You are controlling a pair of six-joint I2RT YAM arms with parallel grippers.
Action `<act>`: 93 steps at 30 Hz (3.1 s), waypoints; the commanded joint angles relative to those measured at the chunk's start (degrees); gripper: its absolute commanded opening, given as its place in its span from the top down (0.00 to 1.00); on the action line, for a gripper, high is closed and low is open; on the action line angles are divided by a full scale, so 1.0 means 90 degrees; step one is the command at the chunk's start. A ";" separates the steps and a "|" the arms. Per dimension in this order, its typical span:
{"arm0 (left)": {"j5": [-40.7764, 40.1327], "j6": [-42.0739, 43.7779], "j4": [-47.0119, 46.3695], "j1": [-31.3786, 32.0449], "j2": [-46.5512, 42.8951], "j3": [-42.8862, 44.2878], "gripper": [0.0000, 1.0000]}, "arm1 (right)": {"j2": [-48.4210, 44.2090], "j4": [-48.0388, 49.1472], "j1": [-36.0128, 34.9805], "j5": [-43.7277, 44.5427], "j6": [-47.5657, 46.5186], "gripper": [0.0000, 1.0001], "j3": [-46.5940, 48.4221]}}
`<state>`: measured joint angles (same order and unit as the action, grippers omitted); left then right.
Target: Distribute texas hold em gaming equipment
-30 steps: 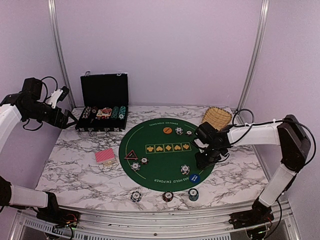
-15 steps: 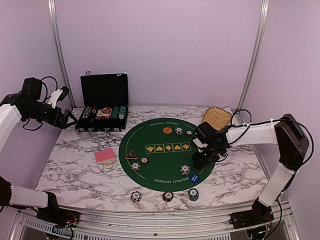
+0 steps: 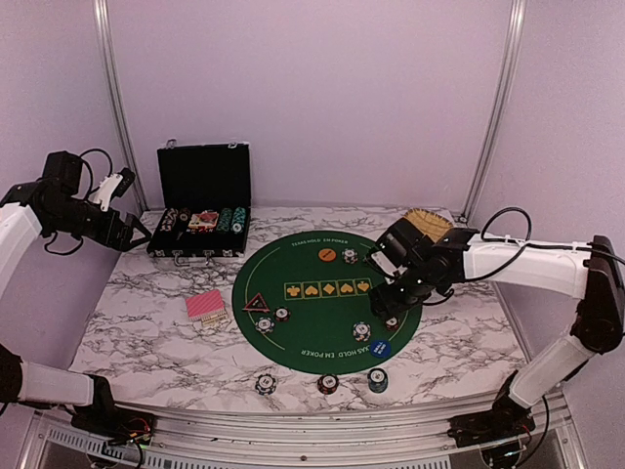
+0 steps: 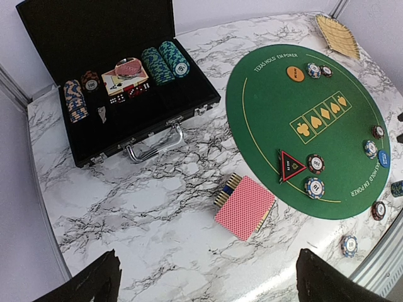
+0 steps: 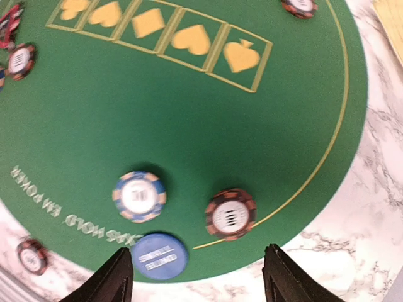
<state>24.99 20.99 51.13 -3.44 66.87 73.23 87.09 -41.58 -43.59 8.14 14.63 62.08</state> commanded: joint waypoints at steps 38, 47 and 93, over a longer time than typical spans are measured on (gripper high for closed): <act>0.0007 -0.0031 0.0148 0.0072 0.0060 0.0257 0.01 | 0.0387 -0.0771 -0.2549 -0.0213 0.1217 0.41 -0.0458; 0.0008 -0.0035 0.0151 0.0070 0.0050 0.0251 0.01 | 0.0308 -0.0771 -0.2520 -0.0216 0.1222 0.53 -0.0492; 0.0113 -0.0058 0.0150 0.0088 -0.0115 0.0174 0.01 | 0.3867 -0.0425 -0.2210 -0.0581 -0.0121 0.70 0.4376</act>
<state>25.04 20.82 51.33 -2.94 66.87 74.13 117.47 -48.82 -65.14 5.37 16.21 95.68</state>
